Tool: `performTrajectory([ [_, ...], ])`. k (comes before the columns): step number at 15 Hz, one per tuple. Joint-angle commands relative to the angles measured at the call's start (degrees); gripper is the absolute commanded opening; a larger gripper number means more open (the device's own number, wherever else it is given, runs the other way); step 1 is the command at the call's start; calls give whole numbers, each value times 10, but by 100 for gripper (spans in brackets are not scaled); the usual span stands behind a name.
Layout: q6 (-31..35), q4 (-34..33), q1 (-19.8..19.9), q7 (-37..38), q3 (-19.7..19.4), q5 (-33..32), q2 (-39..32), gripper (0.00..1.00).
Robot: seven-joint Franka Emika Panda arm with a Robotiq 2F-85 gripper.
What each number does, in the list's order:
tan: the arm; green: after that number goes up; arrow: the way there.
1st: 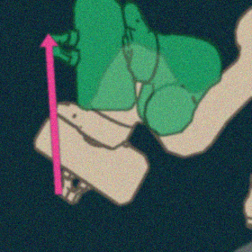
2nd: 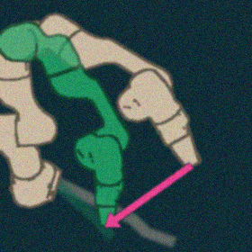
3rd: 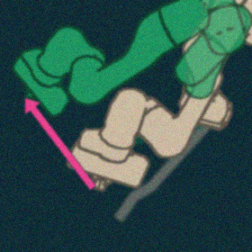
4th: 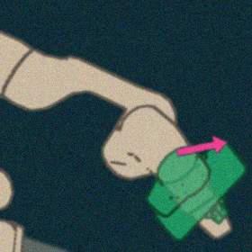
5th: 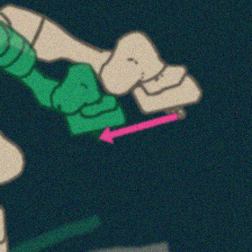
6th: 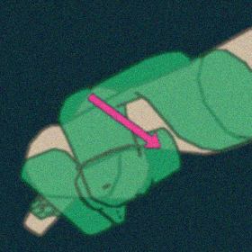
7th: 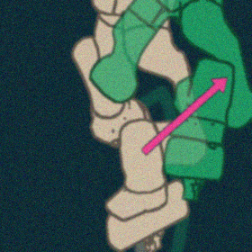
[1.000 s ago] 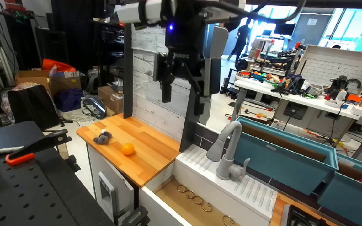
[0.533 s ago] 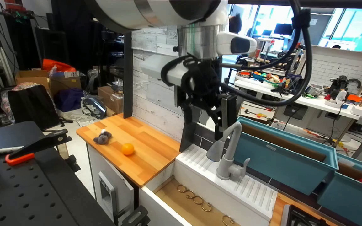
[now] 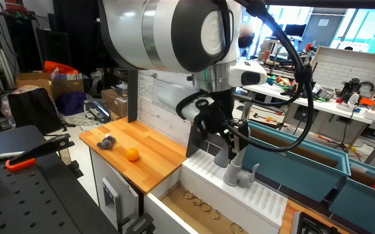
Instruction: Move the faucet to the left
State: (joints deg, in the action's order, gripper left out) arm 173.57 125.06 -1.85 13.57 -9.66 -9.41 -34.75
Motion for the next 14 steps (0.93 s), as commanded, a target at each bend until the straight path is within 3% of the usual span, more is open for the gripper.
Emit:
performTrajectory([
  [1, 26, -29, -29, -9, -29, 28, -40, 100],
  [7, 31, -60, -58, -8, -53, 43, -79, 100],
  [14, 38, -76, -80, -18, -51, 42, -95, 100],
])
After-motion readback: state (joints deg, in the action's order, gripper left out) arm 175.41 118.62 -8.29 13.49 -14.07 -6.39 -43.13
